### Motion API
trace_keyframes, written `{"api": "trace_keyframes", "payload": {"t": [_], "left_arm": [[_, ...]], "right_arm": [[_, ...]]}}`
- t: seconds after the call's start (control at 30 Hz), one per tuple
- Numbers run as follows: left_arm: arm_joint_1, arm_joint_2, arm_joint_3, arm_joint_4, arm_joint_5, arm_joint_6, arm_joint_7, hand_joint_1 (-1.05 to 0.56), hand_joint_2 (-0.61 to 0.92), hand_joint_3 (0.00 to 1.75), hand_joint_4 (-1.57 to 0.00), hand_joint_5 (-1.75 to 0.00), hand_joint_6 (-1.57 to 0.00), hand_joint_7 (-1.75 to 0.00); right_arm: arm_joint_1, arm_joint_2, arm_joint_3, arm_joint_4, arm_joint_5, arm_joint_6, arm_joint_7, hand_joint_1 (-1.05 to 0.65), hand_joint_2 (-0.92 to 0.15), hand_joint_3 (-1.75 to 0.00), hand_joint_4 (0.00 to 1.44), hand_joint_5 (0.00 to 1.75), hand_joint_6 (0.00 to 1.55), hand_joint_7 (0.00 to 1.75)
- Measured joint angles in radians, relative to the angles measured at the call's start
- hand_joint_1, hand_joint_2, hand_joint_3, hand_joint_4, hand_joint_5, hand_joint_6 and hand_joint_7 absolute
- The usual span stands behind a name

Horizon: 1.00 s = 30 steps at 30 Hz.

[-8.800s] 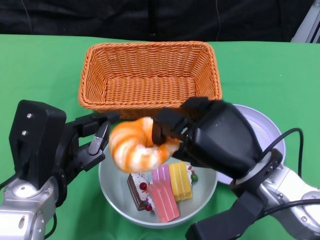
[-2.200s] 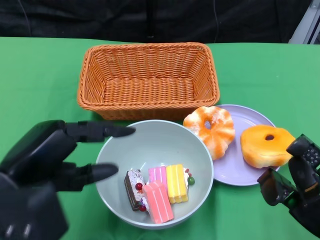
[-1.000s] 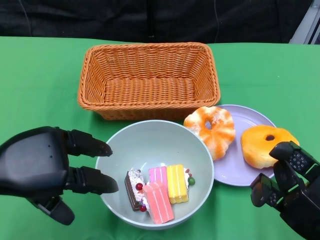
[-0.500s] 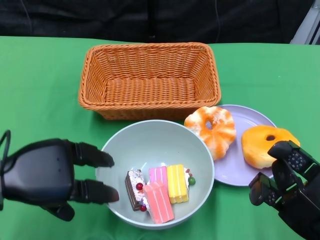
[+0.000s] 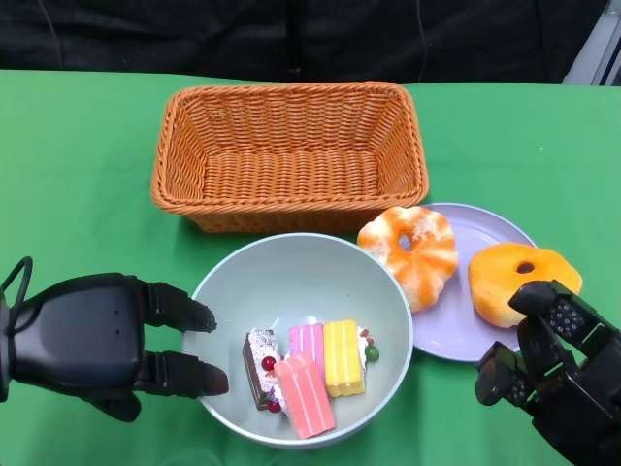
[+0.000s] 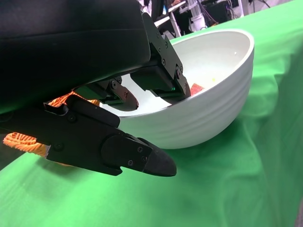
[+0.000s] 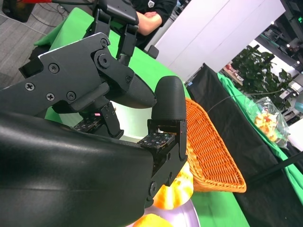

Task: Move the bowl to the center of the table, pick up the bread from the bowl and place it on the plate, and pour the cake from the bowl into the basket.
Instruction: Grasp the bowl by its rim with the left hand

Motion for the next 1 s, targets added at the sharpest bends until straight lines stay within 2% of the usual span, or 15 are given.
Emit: {"api": "trace_keyframes", "payload": {"t": [0.3,0.63,0.77,0.87,1.0], "left_arm": [[-0.060,-0.003,-0.074,0.055,-0.018,0.011,0.001,-0.50,0.83,0.00,-0.70,-0.02,-0.71,-0.03],[-0.078,-0.003,-0.121,0.081,-0.021,0.019,0.028,-0.51,0.83,0.00,-0.71,-0.01,-0.72,-0.01],[-0.117,-0.016,-0.171,0.118,0.009,0.033,0.063,-0.48,0.86,0.01,-0.71,-0.01,-0.71,0.00],[-0.175,-0.061,-0.206,0.221,-0.013,-0.048,0.066,-0.40,0.82,0.01,-0.74,-0.02,-0.76,-0.02],[-0.227,-0.113,-0.242,0.306,-0.028,-0.107,0.067,-0.42,0.86,0.02,-0.73,-0.01,-0.75,-0.01]], "right_arm": [[0.001,0.004,0.004,-0.008,-0.001,0.000,-0.021,-0.15,-0.67,-1.09,0.78,1.75,0.56,1.73],[0.001,0.010,0.010,-0.023,-0.007,0.000,-0.038,-0.15,-0.66,-1.10,0.78,1.75,0.56,1.73],[0.004,0.018,0.020,-0.033,-0.009,0.000,-0.048,-0.15,-0.67,-1.11,0.78,1.75,0.57,1.72],[0.007,0.034,0.046,-0.049,-0.030,0.000,-0.074,-0.15,-0.66,-1.11,0.79,1.75,0.58,1.72],[0.014,0.055,0.067,-0.071,-0.051,0.000,-0.084,-0.15,-0.65,-1.11,0.78,1.75,0.58,1.72]]}}
